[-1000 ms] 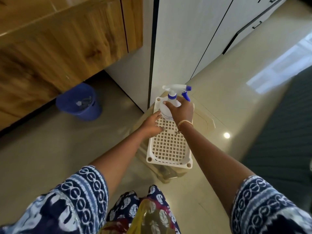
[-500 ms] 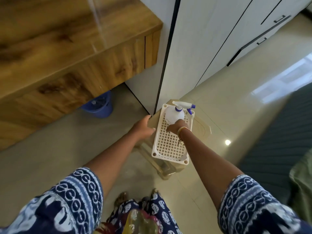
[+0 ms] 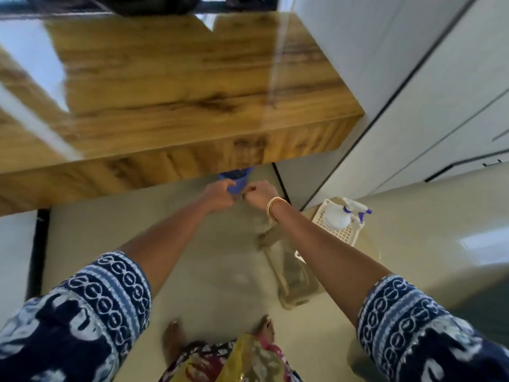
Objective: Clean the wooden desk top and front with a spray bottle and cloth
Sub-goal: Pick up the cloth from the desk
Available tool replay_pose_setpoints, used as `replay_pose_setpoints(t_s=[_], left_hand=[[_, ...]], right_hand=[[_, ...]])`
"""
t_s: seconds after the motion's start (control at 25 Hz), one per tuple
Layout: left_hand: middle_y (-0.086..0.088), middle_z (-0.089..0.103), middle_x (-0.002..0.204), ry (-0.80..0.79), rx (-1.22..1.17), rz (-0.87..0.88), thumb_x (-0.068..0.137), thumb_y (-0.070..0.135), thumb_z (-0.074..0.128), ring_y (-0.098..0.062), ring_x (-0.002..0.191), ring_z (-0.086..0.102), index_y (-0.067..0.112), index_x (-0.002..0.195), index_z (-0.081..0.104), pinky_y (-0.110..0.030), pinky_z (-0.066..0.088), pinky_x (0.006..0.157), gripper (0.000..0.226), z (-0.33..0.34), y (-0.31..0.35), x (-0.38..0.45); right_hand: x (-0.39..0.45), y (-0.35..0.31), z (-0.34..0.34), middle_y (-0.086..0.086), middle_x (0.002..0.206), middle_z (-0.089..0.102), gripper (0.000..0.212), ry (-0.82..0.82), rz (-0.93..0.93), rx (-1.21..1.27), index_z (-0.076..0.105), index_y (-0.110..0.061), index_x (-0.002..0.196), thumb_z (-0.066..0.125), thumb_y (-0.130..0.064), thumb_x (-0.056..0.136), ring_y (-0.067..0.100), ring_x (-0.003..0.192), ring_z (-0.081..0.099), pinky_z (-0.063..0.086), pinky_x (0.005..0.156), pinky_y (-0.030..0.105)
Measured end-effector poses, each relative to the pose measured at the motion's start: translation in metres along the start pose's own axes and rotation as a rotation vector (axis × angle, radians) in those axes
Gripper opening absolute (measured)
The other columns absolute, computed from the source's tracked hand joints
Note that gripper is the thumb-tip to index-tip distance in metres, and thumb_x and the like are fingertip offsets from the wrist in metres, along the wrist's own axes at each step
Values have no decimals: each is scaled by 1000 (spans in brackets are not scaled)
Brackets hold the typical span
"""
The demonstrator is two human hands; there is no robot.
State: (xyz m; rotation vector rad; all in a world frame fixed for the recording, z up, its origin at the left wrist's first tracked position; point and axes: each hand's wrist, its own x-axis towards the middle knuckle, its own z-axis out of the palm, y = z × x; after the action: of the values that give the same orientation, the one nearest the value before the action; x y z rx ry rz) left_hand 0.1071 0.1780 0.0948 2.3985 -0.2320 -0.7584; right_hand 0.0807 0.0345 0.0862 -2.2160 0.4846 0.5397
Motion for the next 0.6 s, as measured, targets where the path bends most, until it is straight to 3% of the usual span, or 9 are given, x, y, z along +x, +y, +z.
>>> replay_pose_setpoints(t_s=[0.04,0.12,0.2,0.4,0.52,0.6], left_hand=[[-15,65,123,35,-1,-4,89,13,62,-32,111,62,9,131,56,-36,51,85,43,-19,-17,-14],[-17,71,109,74,-33,-27,88,6,58,-32,98,69,9,124,61,-27,50,60,37,-56,-55,-39],[-16,73,101,123,-89,-65,87,2,56,-31,87,72,10,120,61,-20,44,49,34,-94,-96,-65],[-14,72,90,373,-257,-176,79,2,62,-29,83,69,7,97,67,-39,58,75,19,-187,-203,-118],[-4,70,89,514,-251,-213,83,9,61,-20,80,68,21,89,63,-29,54,67,14,-228,-263,-148],[-2,70,88,614,-260,-234,85,12,61,-16,77,66,21,91,66,-30,55,68,12,-250,-299,-167]], right_hand=[[-5,-29,14,4,97,70,16,5,-64,24,72,-18,91,57,-17,85,22,94,63,45,76,26],[-14,-85,45,-2,83,68,14,-14,-179,93,73,-20,89,62,-13,85,16,86,63,50,75,26],[-23,-141,78,-7,75,66,14,-55,-256,138,72,-22,86,64,-11,84,12,77,63,49,64,22],[-36,-252,159,1,78,69,19,-121,-327,207,67,-24,77,61,-7,83,14,67,61,46,54,21],[-40,-304,209,3,74,68,20,-162,-390,191,68,-25,75,65,-6,80,17,70,63,52,62,30],[-40,-338,246,4,77,69,21,-170,-405,159,67,-27,74,66,-7,80,18,76,66,54,68,32]])
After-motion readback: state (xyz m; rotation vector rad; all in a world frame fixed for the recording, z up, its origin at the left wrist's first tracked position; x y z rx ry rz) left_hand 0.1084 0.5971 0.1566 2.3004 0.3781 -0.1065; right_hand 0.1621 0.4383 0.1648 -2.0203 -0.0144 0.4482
